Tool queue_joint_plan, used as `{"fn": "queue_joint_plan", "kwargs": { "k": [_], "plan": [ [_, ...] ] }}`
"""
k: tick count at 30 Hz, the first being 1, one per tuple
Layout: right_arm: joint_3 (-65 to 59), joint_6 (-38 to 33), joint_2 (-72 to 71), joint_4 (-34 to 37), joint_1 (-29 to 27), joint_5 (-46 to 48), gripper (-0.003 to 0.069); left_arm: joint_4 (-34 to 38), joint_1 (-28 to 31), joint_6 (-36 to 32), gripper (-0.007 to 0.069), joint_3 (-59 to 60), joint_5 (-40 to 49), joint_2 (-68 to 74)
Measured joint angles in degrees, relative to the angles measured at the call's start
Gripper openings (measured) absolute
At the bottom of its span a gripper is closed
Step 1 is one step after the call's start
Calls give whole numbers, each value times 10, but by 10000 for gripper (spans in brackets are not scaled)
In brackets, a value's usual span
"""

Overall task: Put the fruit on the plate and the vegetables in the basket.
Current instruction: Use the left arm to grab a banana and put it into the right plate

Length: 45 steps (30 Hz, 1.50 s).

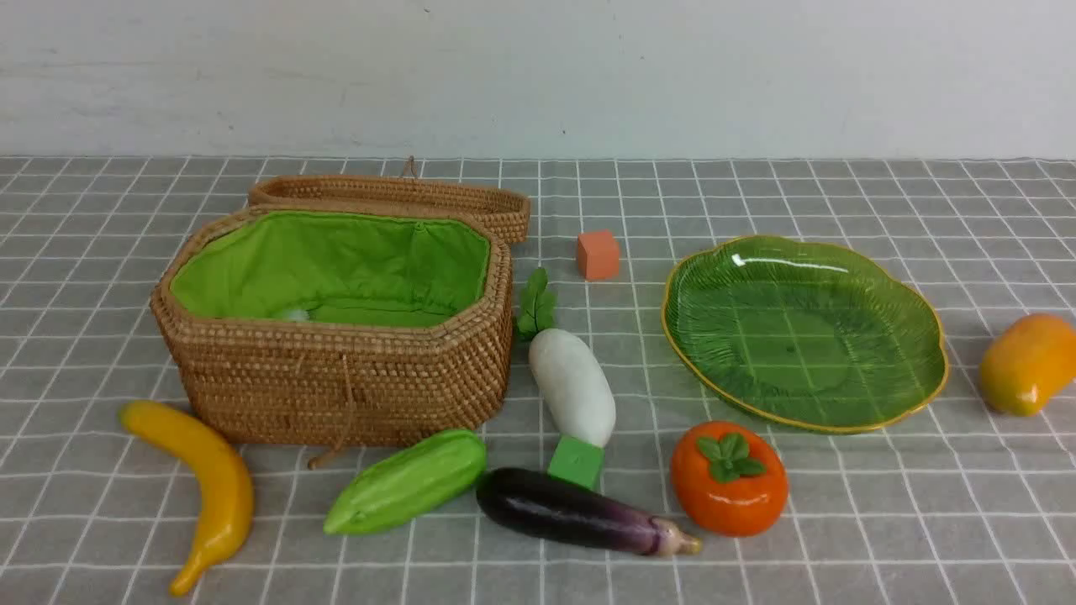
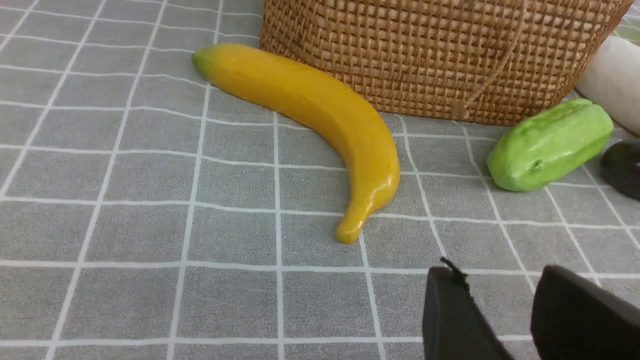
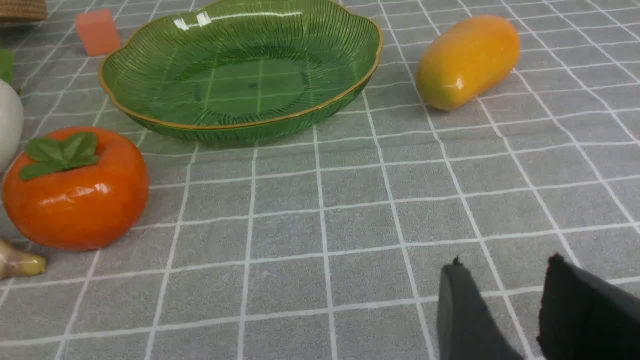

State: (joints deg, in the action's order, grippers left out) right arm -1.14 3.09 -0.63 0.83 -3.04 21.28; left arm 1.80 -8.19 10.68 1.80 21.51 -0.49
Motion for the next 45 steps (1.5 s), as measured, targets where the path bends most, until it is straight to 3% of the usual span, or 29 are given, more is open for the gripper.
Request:
{"fn": "queue_joint_plan", "kwargs": {
  "k": [17, 26, 33, 39, 45],
  "plan": [
    [0, 0, 0, 0, 0, 0, 242, 1, 0, 1, 239, 0, -13, 0],
    [0, 0, 0, 0, 0, 0, 242, 223, 0, 127, 239, 0, -131, 0],
    [0, 0, 0, 0, 0, 0, 242, 266, 0, 144, 221, -1, -174, 0],
    [-3, 17, 0, 0, 0, -29, 242, 247, 0, 83, -13, -96, -78, 0],
    [-4, 180, 0, 158, 0, -119, 239, 243, 0, 52, -13, -188, 42, 45]
  ]
}}
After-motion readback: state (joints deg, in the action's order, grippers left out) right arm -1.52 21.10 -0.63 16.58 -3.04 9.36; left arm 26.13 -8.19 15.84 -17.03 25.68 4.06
